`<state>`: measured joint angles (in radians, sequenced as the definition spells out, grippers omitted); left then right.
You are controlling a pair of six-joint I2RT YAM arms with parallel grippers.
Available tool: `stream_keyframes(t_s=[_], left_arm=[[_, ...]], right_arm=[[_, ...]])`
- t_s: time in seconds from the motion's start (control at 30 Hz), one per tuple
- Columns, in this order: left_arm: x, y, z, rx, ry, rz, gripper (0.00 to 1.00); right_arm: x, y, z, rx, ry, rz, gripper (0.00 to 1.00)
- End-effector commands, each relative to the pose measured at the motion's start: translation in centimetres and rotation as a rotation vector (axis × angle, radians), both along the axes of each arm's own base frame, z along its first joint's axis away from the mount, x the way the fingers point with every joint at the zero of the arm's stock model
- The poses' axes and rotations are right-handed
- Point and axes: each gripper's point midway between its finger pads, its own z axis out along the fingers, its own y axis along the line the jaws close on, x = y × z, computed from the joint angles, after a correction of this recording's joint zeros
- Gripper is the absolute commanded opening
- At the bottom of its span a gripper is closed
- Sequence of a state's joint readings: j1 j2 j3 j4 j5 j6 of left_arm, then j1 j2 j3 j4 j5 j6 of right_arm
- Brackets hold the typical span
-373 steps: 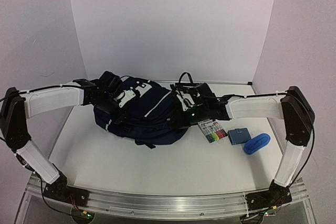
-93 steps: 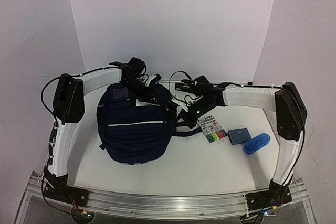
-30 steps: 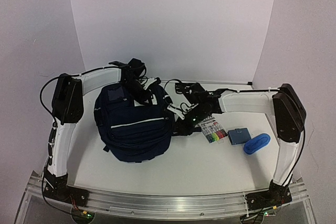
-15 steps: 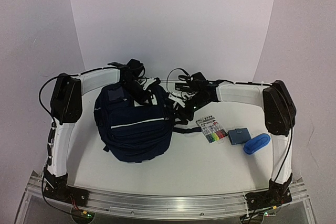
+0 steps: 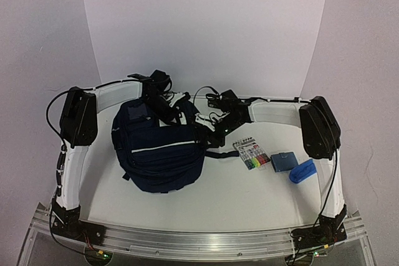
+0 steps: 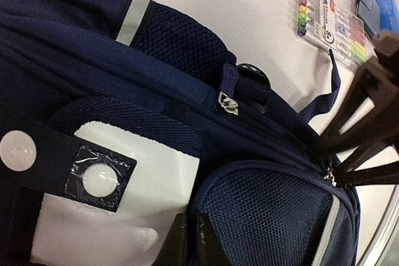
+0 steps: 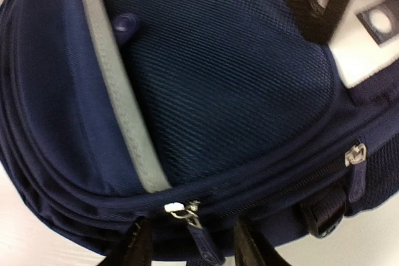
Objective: Pack the student bag
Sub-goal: Unzip the student bag at the center of the board.
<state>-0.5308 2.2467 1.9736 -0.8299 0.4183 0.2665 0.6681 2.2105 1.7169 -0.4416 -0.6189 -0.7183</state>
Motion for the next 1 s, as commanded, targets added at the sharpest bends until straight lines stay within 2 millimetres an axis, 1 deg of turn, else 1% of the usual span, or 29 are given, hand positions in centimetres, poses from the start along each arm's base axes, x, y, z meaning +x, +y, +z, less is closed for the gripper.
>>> stream_keyframes(t_s=[0.0, 0.07, 0.13, 0.2, 0.23, 0.33, 0.47, 0.53, 0.6, 0.63, 0.67, 0.7, 0.77, 0.83, 0.87, 0.97], left_arm=[[-1.3, 1.5, -0.5, 0.056, 0.054, 0.012, 0.22], [-1.5, 1.2, -0.4, 0.044, 0.061, 0.002, 0.35], [-1.9, 1.0, -0.4, 0.038, 0.069, -0.012, 0.42], [-2.1, 1.0, -0.8, 0.042, 0.074, -0.023, 0.47], [-2.1, 1.0, -1.2, 0.051, 0.076, -0.023, 0.48], [-2.1, 1.2, -2.2, 0.085, 0.077, -0.029, 0.52], [-2.5, 1.6, -3.5, 0.128, 0.085, -0.047, 0.53], [-2.8, 1.6, -3.8, 0.131, 0.092, -0.058, 0.43], [-3.0, 1.6, -3.9, 0.129, 0.101, -0.062, 0.26], [-3.0, 1.6, -4.0, 0.128, 0.106, -0.062, 0.15], [-3.0, 1.6, -4.0, 0.130, 0.107, -0.058, 0.07], [-2.8, 1.6, -4.1, 0.134, 0.105, -0.047, 0.01], [-1.8, 1.9, -4.2, 0.152, 0.100, 0.011, 0.00], [-0.2, 2.4, -4.0, 0.169, 0.087, 0.100, 0.00], [0.7, 3.0, -3.9, 0.180, 0.079, 0.145, 0.00], [3.0, 3.9, -2.8, 0.168, 0.056, 0.264, 0.00]], right_arm=[[-1.3, 0.7, 0.6, 0.033, 0.029, 0.053, 0.26], [-1.5, 0.5, 0.5, 0.024, 0.036, 0.057, 0.18], [-1.6, 0.3, 0.6, 0.017, 0.036, 0.056, 0.09], [-1.7, 0.2, 0.6, 0.011, 0.033, 0.054, 0.02], [-1.6, 0.1, 0.8, 0.012, 0.030, 0.051, 0.00], [-1.5, 0.2, 1.2, 0.015, 0.032, 0.037, 0.00], [-1.4, 0.2, 1.8, 0.024, 0.031, 0.027, 0.00], [-1.4, 0.2, 2.0, 0.023, 0.028, 0.020, 0.00], [-1.2, 0.2, 2.2, 0.022, 0.027, 0.005, 0.00], [-1.1, 0.1, 2.3, 0.020, 0.027, -0.002, 0.00], [-1.0, 0.1, 2.4, 0.018, 0.028, -0.012, 0.00], [-0.9, 0.0, 2.6, 0.017, 0.028, -0.023, 0.00], [-1.0, -0.2, 2.5, 0.011, 0.042, -0.046, 0.00], [-1.5, -0.6, 2.7, 0.005, 0.056, -0.063, 0.00], [-1.9, -0.8, 2.6, -0.002, 0.061, -0.067, 0.00], [-3.9, -1.7, 2.0, -0.032, 0.088, -0.071, 0.00]])
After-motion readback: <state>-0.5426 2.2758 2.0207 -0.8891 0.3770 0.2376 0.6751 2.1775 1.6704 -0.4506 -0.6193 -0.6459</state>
